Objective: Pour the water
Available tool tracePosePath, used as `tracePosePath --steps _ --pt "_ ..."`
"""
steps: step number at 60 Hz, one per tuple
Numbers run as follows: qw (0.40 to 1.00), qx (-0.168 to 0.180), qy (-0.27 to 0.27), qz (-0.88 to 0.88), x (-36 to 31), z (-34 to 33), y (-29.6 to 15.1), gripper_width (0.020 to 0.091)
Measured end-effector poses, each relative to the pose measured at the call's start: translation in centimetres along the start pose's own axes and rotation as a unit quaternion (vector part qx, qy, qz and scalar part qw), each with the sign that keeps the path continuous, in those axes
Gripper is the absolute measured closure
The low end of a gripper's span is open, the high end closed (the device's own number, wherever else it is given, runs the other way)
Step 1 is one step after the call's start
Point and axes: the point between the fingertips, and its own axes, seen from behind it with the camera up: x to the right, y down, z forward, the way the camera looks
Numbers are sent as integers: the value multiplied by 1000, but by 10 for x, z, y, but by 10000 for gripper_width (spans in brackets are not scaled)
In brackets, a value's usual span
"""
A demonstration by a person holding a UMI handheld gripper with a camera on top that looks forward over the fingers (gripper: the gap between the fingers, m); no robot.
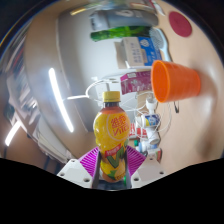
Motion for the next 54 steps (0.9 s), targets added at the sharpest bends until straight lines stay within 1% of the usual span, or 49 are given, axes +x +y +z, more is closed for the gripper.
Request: tracePosePath --steps 9,20,25,30,35,37,41,45,48,51,54 --pt "983 -10 -46 179 -7 -5 -15 724" --pt "958 1 -86 274 -25 -17 -36 723" --pt "956 11 -88 280 -27 -22 -44 720" --pt "957 14 -83 277 -28 -28 -49 721" --pt "961 22 -58 268 -18 -33 -52 721" --pt "966 20 -54 250 -19 -34 -52 722" --pt "982 1 -42 186 -27 -37 -43 723" --pt "996 -13 -36 86 -46 -44 -40 722" --pt "999 -15 -41 -7 -69 -51 -44 724" --pt "992 -3 -48 -116 -97 -60 -54 723" --pt "968 22 -49 -247 -123 -73 -76 722"
